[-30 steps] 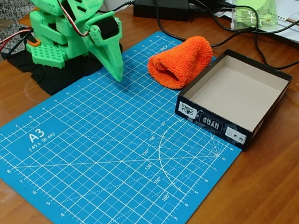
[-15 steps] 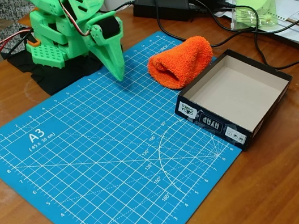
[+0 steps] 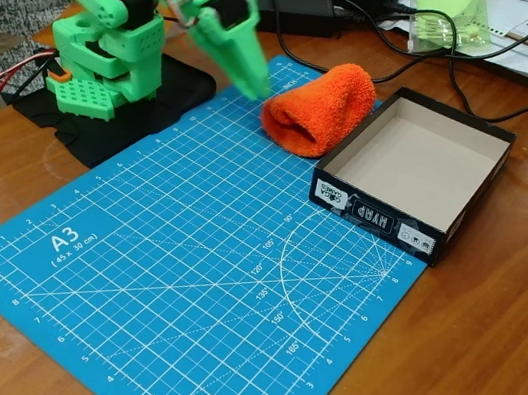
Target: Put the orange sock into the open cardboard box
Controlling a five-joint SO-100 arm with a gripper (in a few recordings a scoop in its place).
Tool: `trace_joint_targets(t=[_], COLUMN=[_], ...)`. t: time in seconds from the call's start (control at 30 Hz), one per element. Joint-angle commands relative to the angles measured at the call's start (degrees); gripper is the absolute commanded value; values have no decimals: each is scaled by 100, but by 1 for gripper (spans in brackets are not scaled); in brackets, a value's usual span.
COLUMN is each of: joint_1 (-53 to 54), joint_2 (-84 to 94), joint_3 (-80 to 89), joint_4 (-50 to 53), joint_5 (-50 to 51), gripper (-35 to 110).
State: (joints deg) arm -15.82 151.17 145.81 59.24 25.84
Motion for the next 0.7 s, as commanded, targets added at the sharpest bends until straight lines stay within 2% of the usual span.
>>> trace_joint_targets(t=[0.0,0.2,0.43,0.67], joint_1=[-1020,-2355,-2566,-2109], joint_2=[-466,-879,-826,-431], joint_3=[-527,-413,0,1160], joint_4=[325,352,-466,-1687], joint_5=[404,1151,1477,1450], gripper=[15,17,27,32])
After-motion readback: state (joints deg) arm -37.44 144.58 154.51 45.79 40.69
